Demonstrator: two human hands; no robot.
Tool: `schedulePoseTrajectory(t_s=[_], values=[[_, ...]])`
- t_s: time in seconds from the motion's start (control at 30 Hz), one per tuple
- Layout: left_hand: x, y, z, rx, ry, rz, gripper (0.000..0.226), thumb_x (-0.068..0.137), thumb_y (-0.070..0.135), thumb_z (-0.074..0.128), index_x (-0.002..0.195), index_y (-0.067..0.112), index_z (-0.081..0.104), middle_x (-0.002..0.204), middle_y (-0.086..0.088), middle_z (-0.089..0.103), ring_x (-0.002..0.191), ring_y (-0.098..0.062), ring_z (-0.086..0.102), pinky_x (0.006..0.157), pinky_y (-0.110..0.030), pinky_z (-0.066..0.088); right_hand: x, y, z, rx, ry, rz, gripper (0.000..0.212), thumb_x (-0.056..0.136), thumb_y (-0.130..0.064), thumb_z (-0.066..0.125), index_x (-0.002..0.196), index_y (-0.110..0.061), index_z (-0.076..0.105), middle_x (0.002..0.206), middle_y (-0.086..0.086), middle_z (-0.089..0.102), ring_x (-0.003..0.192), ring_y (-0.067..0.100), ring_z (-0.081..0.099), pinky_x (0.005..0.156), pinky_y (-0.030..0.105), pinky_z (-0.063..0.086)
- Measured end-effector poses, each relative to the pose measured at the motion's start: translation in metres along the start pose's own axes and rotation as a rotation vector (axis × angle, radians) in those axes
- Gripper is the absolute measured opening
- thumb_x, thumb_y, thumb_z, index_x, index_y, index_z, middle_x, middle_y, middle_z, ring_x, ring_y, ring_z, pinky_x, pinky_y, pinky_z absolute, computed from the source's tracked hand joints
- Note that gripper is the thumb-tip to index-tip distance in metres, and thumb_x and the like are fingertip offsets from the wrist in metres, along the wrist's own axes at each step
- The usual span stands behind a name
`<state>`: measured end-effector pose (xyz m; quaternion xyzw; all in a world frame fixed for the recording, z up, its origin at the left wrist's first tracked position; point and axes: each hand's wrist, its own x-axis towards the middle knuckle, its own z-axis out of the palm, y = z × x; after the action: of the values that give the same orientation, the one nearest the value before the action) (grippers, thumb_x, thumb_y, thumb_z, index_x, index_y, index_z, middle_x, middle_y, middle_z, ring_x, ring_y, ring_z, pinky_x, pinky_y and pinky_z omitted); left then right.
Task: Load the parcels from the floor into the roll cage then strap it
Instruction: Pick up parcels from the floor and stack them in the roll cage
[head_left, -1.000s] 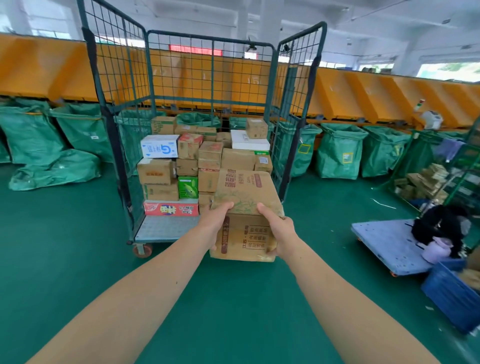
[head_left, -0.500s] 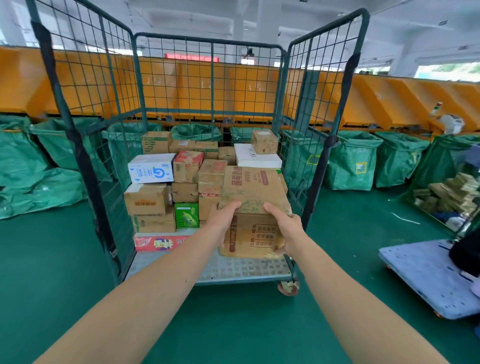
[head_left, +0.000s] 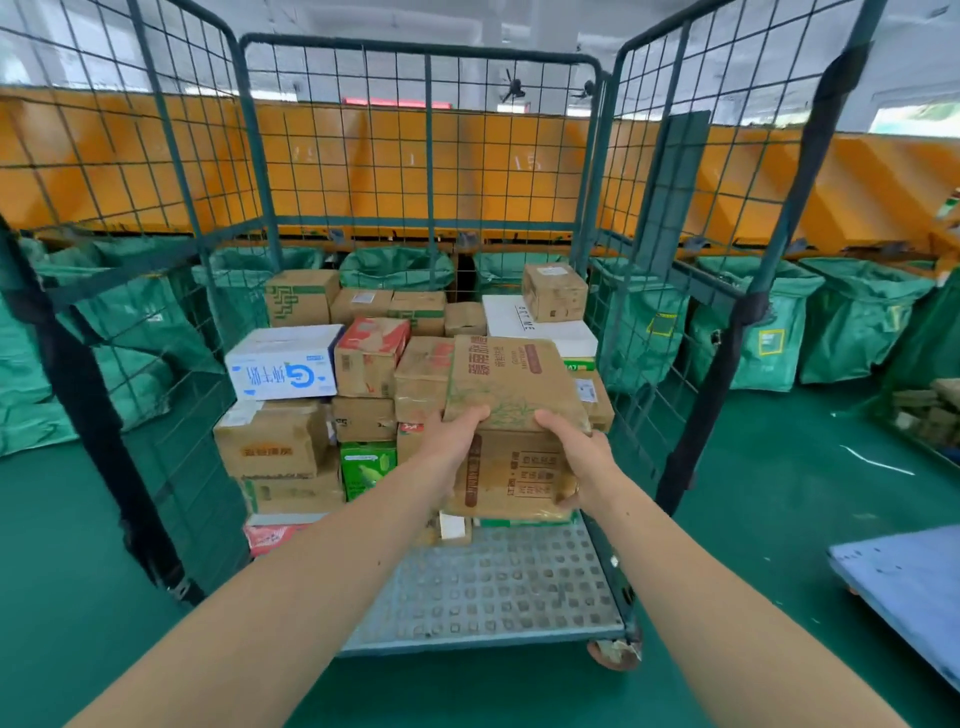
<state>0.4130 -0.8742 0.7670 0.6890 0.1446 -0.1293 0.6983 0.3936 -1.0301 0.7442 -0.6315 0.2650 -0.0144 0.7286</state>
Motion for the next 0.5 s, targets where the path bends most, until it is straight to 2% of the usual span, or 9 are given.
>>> schedulePoseTrajectory(t_s=[0.07, 0.17, 0.4, 0.5], values=[[0.038, 0.02, 0.016, 0.005, 0.012, -0.003, 0.072, 0.09, 0.044, 0.064, 0.149, 0.025, 0.029, 0.145, -0.006, 0.045, 0.127, -0.033, 0.044, 0.101, -0.056, 0.038, 0.043, -0.02, 0.006, 0.0, 0.002, -0.003, 0.088, 0.075, -0.047, 0.082, 0.141, -0.019, 0.032, 0.131, 0.006, 0.053, 0.116, 0.032, 0.051, 0.086, 0.055, 0.044], [0.095, 0.046, 0.039, 0.013, 0.024, -0.019, 0.075, 0.088, 0.048, 0.065, 0.149, 0.026, 0.029, 0.15, -0.007, 0.041, 0.135, -0.036, 0.039, 0.105, -0.062, 0.033, 0.102, -0.05, 0.012, -0.012, -0.011, -0.008, 0.09, 0.071, -0.05, 0.084, 0.14, -0.019, 0.034, 0.131, 0.007, 0.053, 0.117, 0.032, 0.052, 0.087, 0.053, 0.045], [0.205, 0.081, 0.08, -0.006, 0.053, -0.044, 0.07, 0.086, 0.048, 0.067, 0.144, 0.024, 0.036, 0.142, -0.007, 0.049, 0.13, -0.036, 0.044, 0.104, -0.063, 0.035, 0.214, -0.094, 0.022, -0.057, -0.045, 0.014, 0.074, 0.073, -0.048, 0.083, 0.129, -0.021, 0.043, 0.122, 0.004, 0.059, 0.107, 0.027, 0.054, 0.078, 0.048, 0.043], [0.248, 0.095, 0.095, -0.017, 0.048, -0.055, 0.074, 0.087, 0.046, 0.067, 0.147, 0.025, 0.03, 0.146, -0.007, 0.044, 0.134, -0.037, 0.041, 0.107, -0.065, 0.032, 0.258, -0.108, 0.027, -0.039, -0.053, 0.009, 0.069, 0.078, -0.044, 0.081, 0.128, -0.021, 0.04, 0.119, 0.003, 0.056, 0.106, 0.026, 0.051, 0.081, 0.048, 0.042]])
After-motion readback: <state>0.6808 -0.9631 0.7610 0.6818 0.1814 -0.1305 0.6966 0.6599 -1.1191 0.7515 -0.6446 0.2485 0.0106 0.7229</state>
